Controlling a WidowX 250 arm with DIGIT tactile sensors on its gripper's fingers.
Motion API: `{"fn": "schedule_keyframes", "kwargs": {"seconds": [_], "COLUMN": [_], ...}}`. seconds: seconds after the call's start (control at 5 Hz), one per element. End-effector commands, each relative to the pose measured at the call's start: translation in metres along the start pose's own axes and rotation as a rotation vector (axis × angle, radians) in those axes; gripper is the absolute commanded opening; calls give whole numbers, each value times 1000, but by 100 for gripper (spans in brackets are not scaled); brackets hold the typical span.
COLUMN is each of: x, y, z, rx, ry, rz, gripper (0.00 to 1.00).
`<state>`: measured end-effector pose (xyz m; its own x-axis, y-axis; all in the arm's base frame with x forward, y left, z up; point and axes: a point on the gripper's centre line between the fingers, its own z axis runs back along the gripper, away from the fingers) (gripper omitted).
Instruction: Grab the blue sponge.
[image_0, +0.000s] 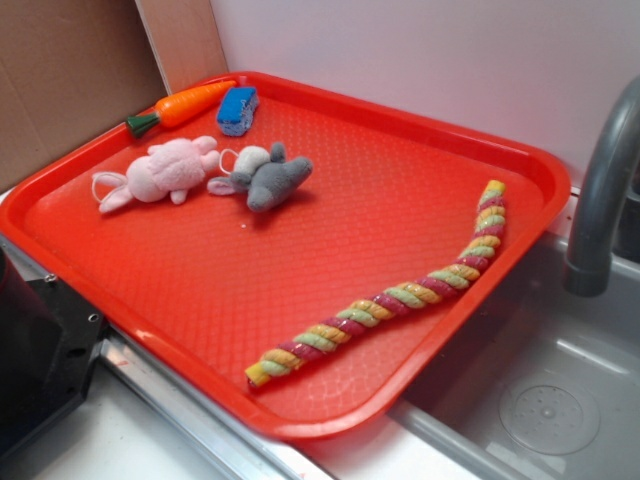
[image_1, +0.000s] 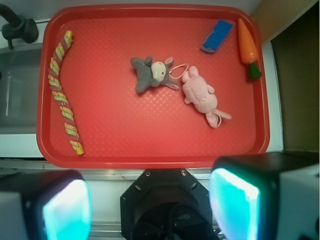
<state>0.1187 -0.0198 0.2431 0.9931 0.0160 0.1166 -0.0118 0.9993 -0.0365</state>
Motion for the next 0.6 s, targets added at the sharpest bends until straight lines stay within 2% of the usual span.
{"fn": "schedule_keyframes", "kwargs": {"seconds": [0.0,0.2,0.4], "x": [0,14,29], "y": [0,51,73], "z": [0,-50,-74], "rx": [0,115,168], "ry": [0,-3,-70], "rz": [0,166,343], "gripper": [100,100,100]}}
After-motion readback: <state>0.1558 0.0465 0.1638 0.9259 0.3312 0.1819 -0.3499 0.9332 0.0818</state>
